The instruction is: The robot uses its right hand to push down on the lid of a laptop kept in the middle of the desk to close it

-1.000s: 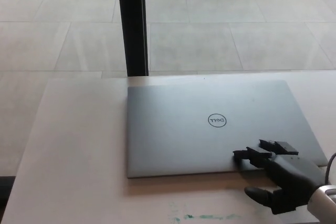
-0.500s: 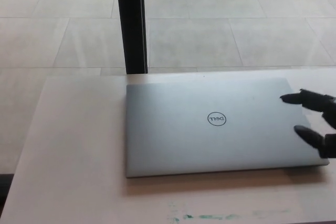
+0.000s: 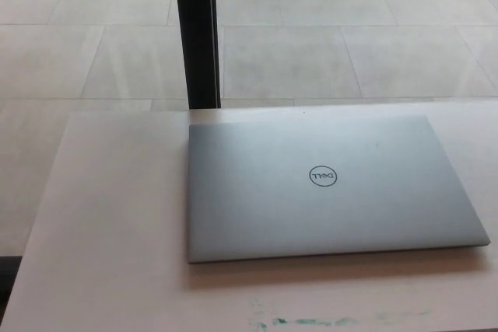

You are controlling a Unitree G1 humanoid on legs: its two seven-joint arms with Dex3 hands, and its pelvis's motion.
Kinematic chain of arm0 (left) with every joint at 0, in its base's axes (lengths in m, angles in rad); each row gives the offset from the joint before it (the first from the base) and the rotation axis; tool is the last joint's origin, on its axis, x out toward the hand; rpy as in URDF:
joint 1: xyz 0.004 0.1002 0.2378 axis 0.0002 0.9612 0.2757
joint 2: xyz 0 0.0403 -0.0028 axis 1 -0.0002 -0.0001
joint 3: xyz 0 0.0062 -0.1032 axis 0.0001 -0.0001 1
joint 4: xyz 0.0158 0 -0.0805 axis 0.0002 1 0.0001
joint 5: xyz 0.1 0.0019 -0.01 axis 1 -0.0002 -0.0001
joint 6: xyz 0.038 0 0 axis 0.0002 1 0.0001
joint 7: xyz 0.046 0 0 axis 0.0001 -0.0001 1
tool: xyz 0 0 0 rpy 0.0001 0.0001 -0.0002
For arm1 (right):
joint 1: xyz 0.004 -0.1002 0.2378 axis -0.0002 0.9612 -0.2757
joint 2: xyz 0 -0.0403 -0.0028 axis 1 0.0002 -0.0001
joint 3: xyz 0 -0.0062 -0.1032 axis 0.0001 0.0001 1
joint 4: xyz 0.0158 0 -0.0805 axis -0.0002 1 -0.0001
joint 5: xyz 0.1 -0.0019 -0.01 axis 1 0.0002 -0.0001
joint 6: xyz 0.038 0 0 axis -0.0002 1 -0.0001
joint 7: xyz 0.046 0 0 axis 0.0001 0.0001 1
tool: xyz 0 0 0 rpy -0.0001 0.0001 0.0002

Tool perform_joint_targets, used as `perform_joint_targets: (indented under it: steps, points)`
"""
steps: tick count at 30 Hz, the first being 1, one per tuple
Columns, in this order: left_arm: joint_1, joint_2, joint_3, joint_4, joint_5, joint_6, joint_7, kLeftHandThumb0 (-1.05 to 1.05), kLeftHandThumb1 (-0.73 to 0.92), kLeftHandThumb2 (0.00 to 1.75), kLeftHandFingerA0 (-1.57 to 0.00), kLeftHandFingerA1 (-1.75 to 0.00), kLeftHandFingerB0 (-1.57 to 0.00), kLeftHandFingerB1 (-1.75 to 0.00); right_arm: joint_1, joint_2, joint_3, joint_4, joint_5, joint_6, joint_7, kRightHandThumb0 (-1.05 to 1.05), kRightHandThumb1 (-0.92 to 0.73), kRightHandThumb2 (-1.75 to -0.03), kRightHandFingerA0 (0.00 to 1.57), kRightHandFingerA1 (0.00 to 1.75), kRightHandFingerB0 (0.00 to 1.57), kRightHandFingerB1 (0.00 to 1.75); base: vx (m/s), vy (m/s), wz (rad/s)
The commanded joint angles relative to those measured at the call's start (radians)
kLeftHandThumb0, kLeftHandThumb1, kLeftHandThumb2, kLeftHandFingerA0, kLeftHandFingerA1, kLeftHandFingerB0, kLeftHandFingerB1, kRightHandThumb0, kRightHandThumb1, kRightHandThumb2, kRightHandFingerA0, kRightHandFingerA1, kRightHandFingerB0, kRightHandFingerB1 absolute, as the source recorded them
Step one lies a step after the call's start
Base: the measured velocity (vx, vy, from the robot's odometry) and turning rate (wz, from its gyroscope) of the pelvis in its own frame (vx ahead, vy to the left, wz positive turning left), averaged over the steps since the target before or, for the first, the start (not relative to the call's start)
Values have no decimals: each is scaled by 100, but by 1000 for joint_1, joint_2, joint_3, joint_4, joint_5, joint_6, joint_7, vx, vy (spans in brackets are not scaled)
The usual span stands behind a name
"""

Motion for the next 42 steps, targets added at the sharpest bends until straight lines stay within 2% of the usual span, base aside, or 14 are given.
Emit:
perform_joint_targets:
  steps: [1, 2, 5, 6, 7, 13, 19, 25, 27, 30, 31, 32, 33, 42]
  points:
    - [21, 3, 26, 22, -19, 28, 12, -93, 92, 68, -26, -56, -20, -46, 287, -51, -607, 372, 381, -9, -111, -83, -92, -69, 31, 90, 31, 58, 0, 0, 0]
    - [24, 4, 27, 26, -15, 26, 13, -93, 92, 68, -29, -56, -24, -46, 309, -31, -632, 417, 390, -43, -166, -84, -92, -68, 30, 104, 26, 67, 0, 0, 0]
    - [21, 8, 28, 28, -13, 29, 18, -93, 92, 68, -29, -56, -24, -46, 318, -6, -663, 481, 397, -94, -237, -84, -92, -68, 30, 104, 26, 67, 0, 0, 0]
    - [21, 9, 31, 27, -16, 27, 15, -94, 91, 68, -27, -57, -22, -48, 326, 28, -698, 466, 432, -81, -235, -87, -92, -67, 17, 120, 11, 75, 0, 0, 0]
    - [25, 9, 34, 27, -22, 24, 7, -95, 91, 68, -26, -57, -22, -47, 347, 83, -758, 442, 488, -57, -233, -85, -91, -70, 15, 114, 6, 69, 0, 0, 0]
    - [32, 7, 30, 45, 5, 11, 23, -94, 91, 67, -30, -53, -26, -44, 351, 131, -787, 527, 477, -79, -303, -83, -92, -66, 13, 115, 4, 76, 0, 0, 0]
    - [51, 1, 34, 35, 10, 15, 36, -92, 92, 68, -32, -56, -27, -46, 368, 122, -777, 646, 431, -117, -296, -82, -91, -68, 29, 123, 17, 79, 0, 0, 0]
    - [42, 5, 36, 79, 0, 21, 36, -95, 91, 67, -32, -57, -26, -49, 371, 182, -733, 639, 404, -187, -204, -84, -88, -67, 39, 114, 25, 70, 0, 0, 0]
    - [36, 13, 27, 94, 11, 24, 36, -92, 92, 68, -31, -56, -26, -48, 386, 201, -721, 617, 403, -205, -196, -88, -88, -67, 28, 114, 32, 74, 0, 0, 0]
    - [46, 0, 18, 91, 29, 6, 52, -93, 92, 67, -34, -58, -27, -49, 397, 192, -696, 635, 407, -206, -166, -88, -88, -66, 38, 101, 31, 62, 0, 0, 0]
    - [43, -8, 24, 93, 19, 1, 54, -95, 90, 67, -33, -59, -27, -50, 387, 187, -689, 657, 410, -213, -170, -94, -70, -85, 42, 95, 32, 65, 0, 0, 0]
    - [43, -9, 23, 95, 18, 0, 55, -95, 90, 67, -33, -59, -27, -50, 385, 182, -681, 663, 415, -218, -173, -94, -70, -85, 42, 95, 32, 65, 0, 0, 0]
    - [42, -17, 27, 87, 14, -4, 64, -93, 88, 67, -36, -60, -29, -51, 388, 185, -668, 664, 417, -225, -160, -88, -87, -66, 44, 101, 31, 65, 0, 0, 0]
    - [19, 0, 20, 79, 28, 26, 97, -90, 91, 68, -36, -58, -27, -50, 373, 195, -569, 668, 442, -247, -147, -83, -88, -67, 53, 103, 40, 62, 0, 0, 0]
